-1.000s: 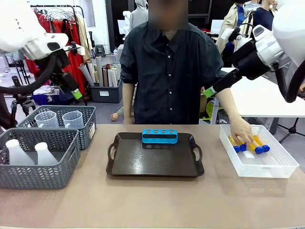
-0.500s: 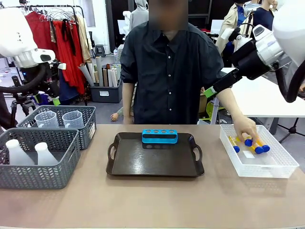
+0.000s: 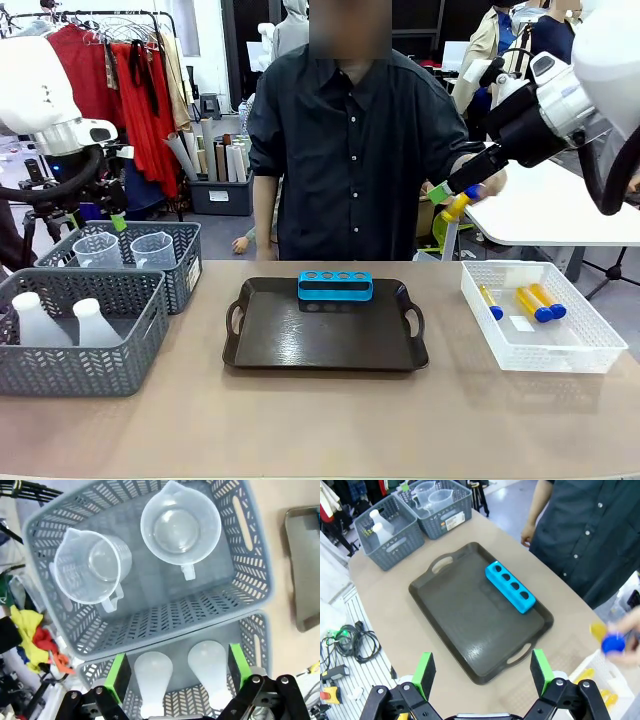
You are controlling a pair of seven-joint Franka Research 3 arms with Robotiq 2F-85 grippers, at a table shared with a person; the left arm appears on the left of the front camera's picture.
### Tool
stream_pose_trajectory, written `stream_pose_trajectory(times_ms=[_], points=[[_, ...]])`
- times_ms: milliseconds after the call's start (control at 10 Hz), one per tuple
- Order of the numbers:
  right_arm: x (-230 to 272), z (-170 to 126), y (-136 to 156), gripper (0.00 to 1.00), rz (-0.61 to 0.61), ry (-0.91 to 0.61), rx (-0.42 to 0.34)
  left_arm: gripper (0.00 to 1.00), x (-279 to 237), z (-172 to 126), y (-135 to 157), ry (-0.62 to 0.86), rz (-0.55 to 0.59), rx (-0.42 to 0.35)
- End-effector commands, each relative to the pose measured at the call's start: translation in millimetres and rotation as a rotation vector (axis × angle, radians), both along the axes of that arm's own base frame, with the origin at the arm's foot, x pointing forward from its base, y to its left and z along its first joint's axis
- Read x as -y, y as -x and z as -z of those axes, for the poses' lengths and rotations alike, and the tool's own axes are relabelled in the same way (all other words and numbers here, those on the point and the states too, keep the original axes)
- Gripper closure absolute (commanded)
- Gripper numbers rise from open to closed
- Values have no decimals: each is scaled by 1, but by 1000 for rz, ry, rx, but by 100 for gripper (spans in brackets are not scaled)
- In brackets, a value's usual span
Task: Prepare the laboratory tools.
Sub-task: Pick up one Large Measuring Cup and place it on the Handle tray.
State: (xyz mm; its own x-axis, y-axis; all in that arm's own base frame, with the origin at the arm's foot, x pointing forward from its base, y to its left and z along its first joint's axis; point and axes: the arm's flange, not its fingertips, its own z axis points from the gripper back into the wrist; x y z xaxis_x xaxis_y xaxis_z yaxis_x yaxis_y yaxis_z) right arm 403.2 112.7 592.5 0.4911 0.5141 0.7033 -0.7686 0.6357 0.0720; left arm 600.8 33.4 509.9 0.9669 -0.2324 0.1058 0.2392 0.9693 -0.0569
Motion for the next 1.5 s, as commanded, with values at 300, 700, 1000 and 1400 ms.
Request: stream_pose_trajectory(times_ms=[300,700,1000,1400], points=[[0,-1,0,0,-2,-6,-1,0,-6,10,-16,-94,-11,17],[0,-1,0,0,-2,-6,-1,0,-38,58,-61,-180,-226,-8],[0,-1,0,0,-2,-6,-1,0,-48,79,-66,-147,-286,-47],[0,-1,0,0,-2,-6,-1,0,-52,107,-58,-159,-344,-65]])
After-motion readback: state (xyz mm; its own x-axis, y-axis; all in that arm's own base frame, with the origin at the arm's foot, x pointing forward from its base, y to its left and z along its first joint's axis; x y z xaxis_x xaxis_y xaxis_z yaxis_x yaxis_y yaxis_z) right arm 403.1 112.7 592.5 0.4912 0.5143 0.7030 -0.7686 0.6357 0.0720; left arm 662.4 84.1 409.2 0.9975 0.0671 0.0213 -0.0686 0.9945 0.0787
